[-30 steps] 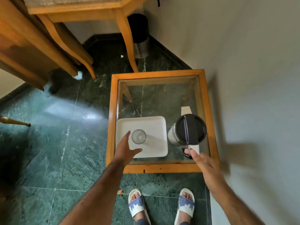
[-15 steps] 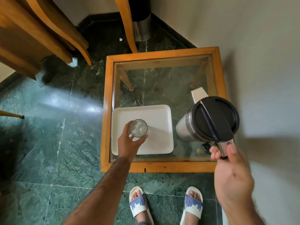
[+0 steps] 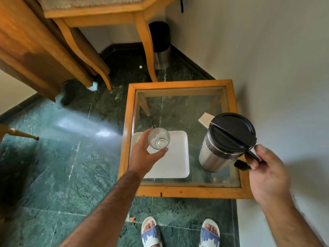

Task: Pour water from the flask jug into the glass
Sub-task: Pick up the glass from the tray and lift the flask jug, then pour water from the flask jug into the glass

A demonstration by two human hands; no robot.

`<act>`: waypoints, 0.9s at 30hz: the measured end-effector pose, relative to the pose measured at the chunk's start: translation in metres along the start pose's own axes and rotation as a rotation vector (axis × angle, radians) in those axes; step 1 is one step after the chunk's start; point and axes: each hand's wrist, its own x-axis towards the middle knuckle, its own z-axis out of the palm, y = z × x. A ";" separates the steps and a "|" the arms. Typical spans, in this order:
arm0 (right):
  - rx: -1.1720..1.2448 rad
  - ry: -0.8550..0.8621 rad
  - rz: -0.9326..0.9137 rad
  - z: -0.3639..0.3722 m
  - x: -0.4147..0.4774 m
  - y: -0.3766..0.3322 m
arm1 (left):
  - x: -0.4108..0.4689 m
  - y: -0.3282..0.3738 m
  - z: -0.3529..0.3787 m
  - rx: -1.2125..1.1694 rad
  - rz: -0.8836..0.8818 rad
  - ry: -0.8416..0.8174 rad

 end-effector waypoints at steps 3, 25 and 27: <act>-0.032 -0.017 -0.020 0.015 -0.011 -0.048 | -0.007 0.051 -0.011 -0.009 0.052 -0.012; -0.624 -0.557 -0.263 0.184 -0.077 -0.388 | -0.094 0.343 -0.114 -0.043 0.343 0.072; -0.699 -0.598 -0.279 0.199 -0.085 -0.407 | -0.102 0.355 -0.122 -0.045 0.344 0.081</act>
